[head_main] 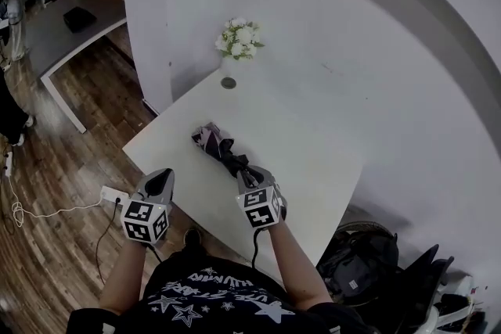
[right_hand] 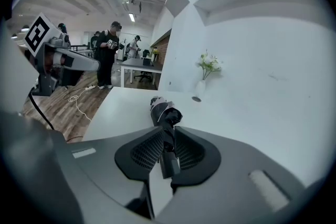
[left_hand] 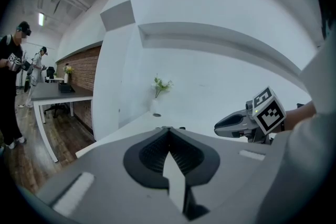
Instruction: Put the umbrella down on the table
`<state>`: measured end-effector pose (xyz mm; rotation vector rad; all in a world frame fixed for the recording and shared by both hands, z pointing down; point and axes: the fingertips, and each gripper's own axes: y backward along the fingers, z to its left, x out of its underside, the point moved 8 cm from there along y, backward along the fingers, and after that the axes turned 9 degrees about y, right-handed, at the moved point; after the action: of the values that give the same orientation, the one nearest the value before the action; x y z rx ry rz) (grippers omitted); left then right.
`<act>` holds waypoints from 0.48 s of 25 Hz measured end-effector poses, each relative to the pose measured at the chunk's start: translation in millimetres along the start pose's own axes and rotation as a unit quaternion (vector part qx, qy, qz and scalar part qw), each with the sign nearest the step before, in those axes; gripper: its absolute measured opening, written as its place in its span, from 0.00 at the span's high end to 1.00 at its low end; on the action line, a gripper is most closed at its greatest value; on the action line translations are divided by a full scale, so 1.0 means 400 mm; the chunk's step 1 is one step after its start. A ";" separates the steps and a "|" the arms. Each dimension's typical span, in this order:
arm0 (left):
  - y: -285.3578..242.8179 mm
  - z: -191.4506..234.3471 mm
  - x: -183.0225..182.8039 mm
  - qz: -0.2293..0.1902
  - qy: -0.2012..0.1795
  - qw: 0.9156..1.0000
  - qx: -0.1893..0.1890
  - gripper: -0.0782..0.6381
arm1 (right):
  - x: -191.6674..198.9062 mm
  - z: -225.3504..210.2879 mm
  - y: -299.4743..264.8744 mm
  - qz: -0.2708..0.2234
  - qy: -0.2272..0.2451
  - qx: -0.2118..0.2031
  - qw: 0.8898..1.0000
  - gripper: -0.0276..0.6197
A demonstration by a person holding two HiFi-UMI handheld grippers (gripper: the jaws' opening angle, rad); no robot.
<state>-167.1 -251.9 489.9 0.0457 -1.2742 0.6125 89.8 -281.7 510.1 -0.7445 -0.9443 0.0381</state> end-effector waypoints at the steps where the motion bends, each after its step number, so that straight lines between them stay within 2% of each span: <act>1: 0.007 -0.012 0.003 -0.001 -0.001 1.000 0.000 0.89 | 0.005 0.001 0.016 -0.005 -0.001 0.004 1.000 0.85; 3: 0.023 -0.038 0.012 -0.004 -0.004 1.000 0.000 0.89 | 0.020 0.003 0.045 -0.010 0.004 0.015 1.000 0.92; 6: 0.051 -0.080 0.031 -0.007 -0.006 1.000 -0.001 0.89 | 0.057 0.011 0.084 -0.007 0.021 0.020 1.000 0.93; 12: 0.129 -0.149 0.080 -0.012 -0.004 1.000 -0.015 0.89 | 0.127 0.047 0.162 -0.015 0.010 -0.014 1.000 0.93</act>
<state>-132.9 -174.1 484.8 0.0384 -1.2885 0.5740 125.0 -204.9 515.0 -0.7554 -0.9389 -0.0088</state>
